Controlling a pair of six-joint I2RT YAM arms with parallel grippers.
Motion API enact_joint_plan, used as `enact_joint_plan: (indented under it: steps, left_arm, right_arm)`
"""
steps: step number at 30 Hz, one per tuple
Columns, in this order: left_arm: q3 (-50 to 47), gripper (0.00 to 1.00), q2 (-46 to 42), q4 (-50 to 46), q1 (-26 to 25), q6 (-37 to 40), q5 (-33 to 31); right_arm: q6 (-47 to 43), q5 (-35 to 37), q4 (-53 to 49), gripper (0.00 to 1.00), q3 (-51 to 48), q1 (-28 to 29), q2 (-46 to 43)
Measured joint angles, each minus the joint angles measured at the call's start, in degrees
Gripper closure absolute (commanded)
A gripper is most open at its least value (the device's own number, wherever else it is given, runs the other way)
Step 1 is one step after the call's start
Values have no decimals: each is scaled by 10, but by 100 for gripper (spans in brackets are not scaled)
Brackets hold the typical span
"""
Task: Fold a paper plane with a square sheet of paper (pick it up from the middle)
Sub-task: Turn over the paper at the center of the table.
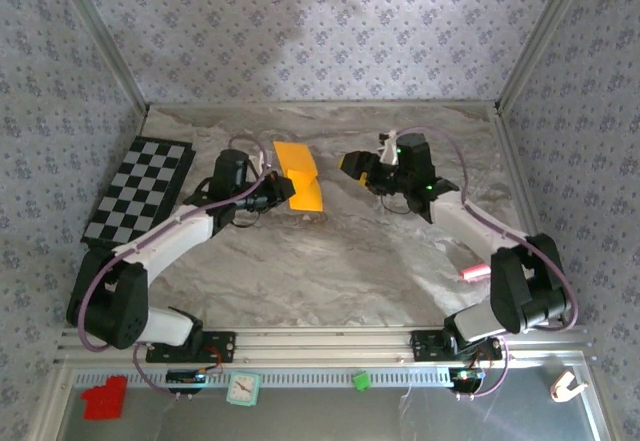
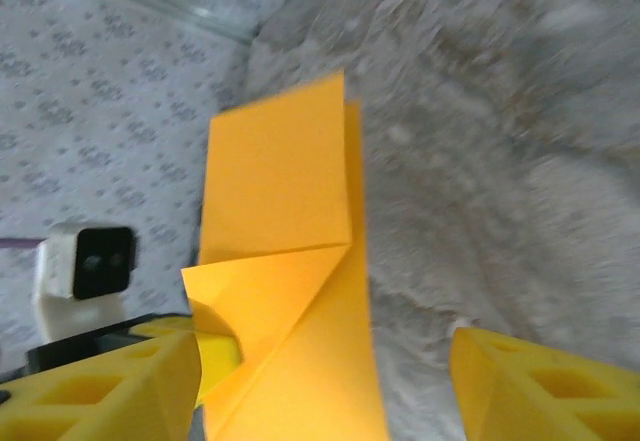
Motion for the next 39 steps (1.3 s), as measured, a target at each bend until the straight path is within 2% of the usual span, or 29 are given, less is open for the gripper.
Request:
enact_joint_plan:
  steps: [4, 8, 12, 15, 20, 25, 35, 39]
  left_arm:
    - [76, 94, 2, -150, -35, 97, -118]
    - [165, 92, 38, -294, -74, 166, -276]
    - [240, 92, 110, -401, -115, 204, -421]
    - [276, 92, 166, -463, -136, 211, -501]
    - [309, 90, 243, -527, -156, 201, -571]
    - [329, 84, 308, -546, -174, 172, -559]
    - [315, 43, 320, -450, -178, 111, -354]
    - [264, 34, 273, -395, -149, 88, -269]
  right_arm:
    - [-31, 50, -52, 10, -7, -25, -40]
    - [-52, 83, -70, 0, -33, -45, -67]
    - [-59, 111, -84, 0, -48, -52, -76]
    - [-62, 133, -97, 0, -53, -54, -85]
    - [-62, 162, -111, 2, -62, -67, -101]
    - [-54, 175, -129, 5, -68, -85, -103]
    - [-35, 177, -137, 7, -74, -90, -86]
    - [-33, 176, -138, 11, -74, -87, -76]
